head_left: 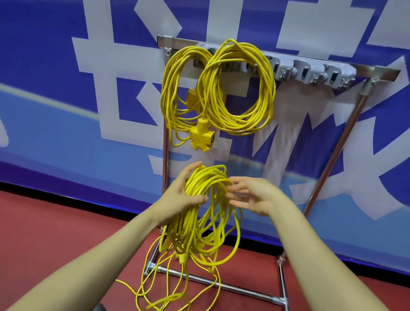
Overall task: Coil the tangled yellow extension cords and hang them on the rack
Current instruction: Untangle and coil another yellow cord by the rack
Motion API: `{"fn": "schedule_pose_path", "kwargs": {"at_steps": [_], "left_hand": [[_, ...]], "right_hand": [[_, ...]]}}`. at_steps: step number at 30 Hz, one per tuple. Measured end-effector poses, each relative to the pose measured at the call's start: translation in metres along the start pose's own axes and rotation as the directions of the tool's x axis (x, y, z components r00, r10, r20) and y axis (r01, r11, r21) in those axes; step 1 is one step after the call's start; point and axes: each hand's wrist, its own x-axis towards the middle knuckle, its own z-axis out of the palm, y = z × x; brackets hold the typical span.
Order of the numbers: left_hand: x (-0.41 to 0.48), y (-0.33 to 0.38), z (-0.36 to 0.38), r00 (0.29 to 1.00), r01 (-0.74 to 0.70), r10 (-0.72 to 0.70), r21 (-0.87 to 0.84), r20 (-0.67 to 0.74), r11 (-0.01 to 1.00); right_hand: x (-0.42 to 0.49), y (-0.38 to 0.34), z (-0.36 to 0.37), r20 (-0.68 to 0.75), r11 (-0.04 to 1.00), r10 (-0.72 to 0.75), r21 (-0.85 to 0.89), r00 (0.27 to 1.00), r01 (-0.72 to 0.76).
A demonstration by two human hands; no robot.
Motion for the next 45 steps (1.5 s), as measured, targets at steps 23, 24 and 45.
{"fn": "schedule_pose_path", "kwargs": {"at_steps": [23, 24, 45], "left_hand": [[0.008, 0.012, -0.001, 0.996, 0.085, -0.088, 0.065, 0.031, 0.994], [0.008, 0.009, 0.000, 0.996, 0.083, -0.082, 0.078, -0.017, 0.993], [0.031, 0.051, 0.000, 0.890, -0.267, 0.211, -0.085, -0.404, 0.960]], "right_hand": [[0.012, 0.033, 0.016, 0.095, 0.333, -0.764, -0.789, 0.638, 0.516], [0.012, 0.031, 0.016, 0.079, 0.381, -0.739, -0.770, 0.669, 0.512], [0.040, 0.155, 0.044, 0.064, 0.751, -0.292, -0.602, 0.954, 0.271]]}}
